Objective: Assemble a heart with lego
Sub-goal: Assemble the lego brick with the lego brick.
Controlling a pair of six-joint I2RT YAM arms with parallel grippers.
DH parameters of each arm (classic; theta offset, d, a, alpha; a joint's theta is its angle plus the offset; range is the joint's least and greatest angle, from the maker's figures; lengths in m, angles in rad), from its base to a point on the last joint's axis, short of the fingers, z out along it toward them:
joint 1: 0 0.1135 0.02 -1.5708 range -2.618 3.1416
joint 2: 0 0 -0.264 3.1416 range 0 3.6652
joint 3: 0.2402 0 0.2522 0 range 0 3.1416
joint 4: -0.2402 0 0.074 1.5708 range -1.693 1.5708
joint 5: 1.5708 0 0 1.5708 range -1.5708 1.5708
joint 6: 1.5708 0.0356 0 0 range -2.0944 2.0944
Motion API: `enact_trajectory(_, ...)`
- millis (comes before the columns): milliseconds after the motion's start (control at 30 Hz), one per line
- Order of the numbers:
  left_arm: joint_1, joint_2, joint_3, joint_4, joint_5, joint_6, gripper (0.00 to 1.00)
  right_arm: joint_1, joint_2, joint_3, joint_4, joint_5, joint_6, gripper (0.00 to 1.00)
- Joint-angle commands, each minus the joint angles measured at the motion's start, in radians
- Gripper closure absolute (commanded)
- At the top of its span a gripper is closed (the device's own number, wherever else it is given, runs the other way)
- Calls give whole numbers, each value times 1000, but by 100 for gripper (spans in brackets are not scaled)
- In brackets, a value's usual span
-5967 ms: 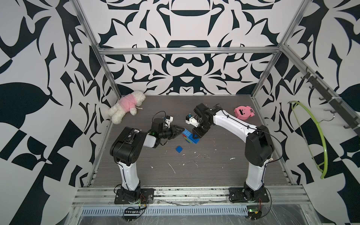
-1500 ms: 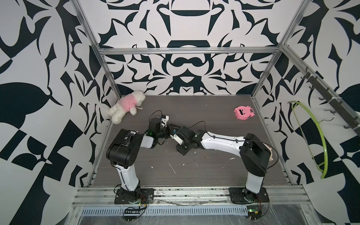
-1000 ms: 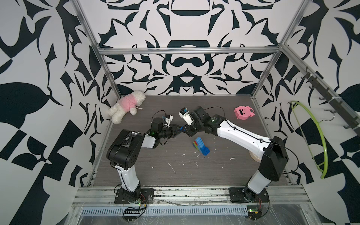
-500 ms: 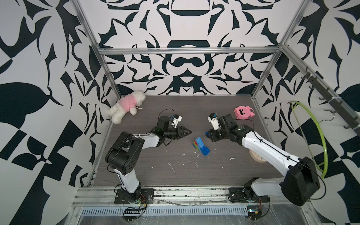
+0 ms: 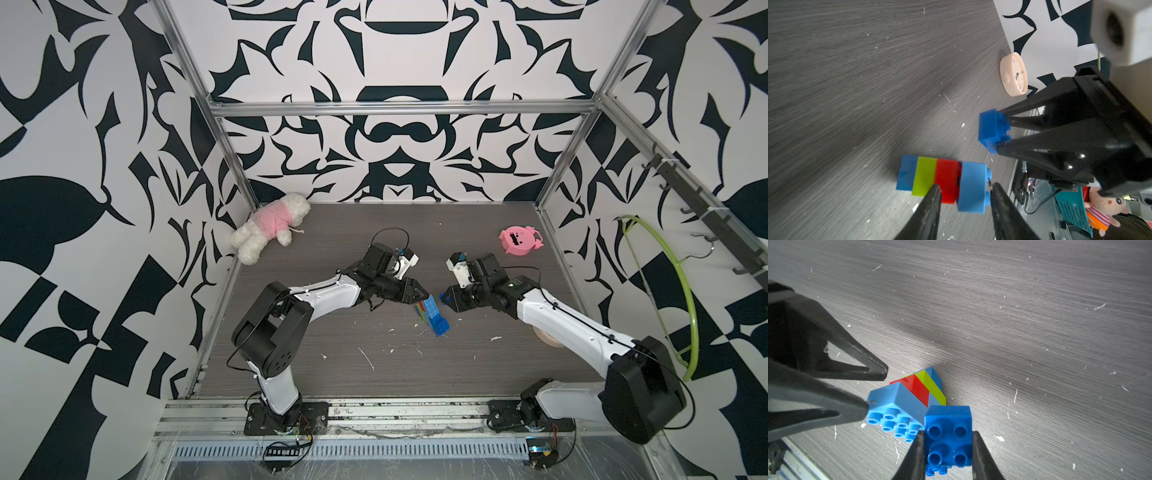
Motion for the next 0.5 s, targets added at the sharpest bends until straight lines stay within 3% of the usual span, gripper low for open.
enact_trajectory(0, -4, 14, 11, -34, -15, 24, 57, -4, -20, -5, 31, -17, 7, 76)
enact_trajectory(467, -25, 9, 21, -21, -1, 15, 57, -6, 25, -10, 54, -33, 22, 77)
